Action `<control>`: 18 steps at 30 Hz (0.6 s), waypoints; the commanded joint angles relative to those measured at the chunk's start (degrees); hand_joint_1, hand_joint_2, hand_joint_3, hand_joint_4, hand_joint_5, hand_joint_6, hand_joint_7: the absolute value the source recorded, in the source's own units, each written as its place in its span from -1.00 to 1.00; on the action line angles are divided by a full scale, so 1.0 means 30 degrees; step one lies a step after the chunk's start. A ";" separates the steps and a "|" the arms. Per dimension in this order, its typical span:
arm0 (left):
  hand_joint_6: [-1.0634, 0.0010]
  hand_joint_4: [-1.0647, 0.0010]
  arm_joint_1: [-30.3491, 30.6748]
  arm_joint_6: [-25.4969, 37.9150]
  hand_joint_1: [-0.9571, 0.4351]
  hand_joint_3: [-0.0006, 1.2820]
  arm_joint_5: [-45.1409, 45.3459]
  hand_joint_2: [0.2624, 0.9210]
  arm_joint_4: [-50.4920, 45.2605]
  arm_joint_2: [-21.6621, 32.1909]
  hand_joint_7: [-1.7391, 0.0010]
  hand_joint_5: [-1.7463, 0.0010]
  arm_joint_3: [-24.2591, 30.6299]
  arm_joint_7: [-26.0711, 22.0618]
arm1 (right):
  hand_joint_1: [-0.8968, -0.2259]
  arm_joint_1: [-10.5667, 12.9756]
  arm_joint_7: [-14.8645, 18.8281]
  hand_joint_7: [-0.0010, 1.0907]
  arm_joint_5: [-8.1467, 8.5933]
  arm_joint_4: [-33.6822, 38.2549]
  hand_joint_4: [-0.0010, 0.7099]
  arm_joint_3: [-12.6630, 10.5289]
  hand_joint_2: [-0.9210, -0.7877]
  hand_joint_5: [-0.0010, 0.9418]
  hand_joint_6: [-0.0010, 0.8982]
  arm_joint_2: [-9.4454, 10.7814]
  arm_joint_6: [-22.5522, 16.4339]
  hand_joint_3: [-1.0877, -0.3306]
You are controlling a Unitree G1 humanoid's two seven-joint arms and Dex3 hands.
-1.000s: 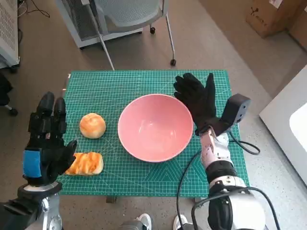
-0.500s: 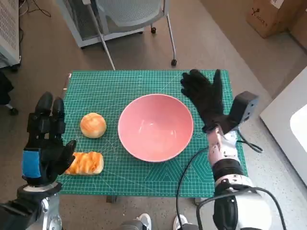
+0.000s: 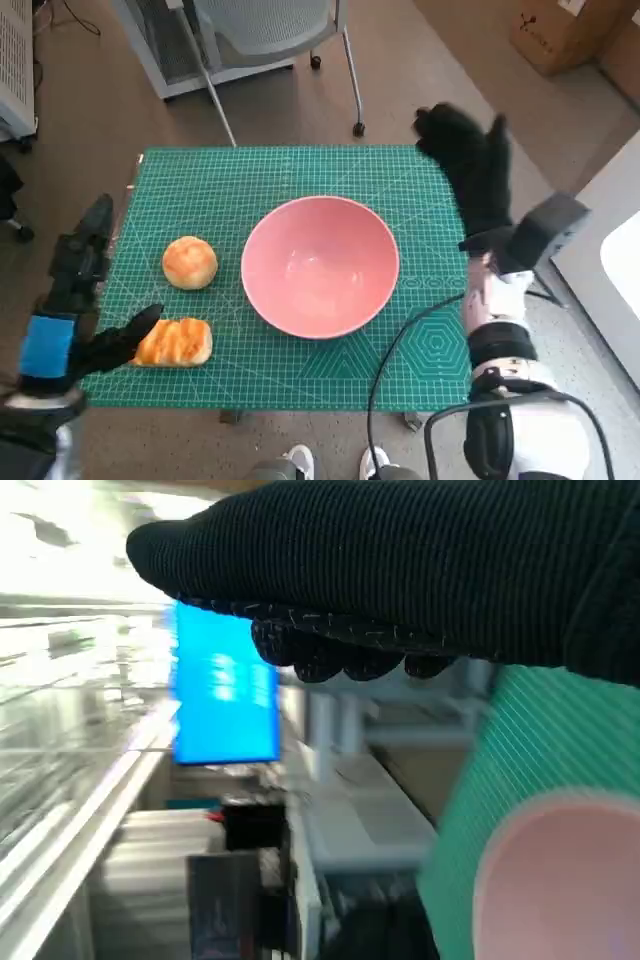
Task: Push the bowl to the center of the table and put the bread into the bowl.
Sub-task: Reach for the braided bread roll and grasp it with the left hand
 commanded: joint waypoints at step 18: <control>0.46 0.85 -0.0446 1.5026 0.31 -1.00 0.9619 0.17 -0.8268 0.7061 0.96 0.99 -0.5518 -0.6609 | -0.29 -0.0098 0.1049 -0.96 0.1118 -0.0062 -0.72 -0.0049 -1.00 -0.96 -0.39 0.0490 -0.0433 -0.18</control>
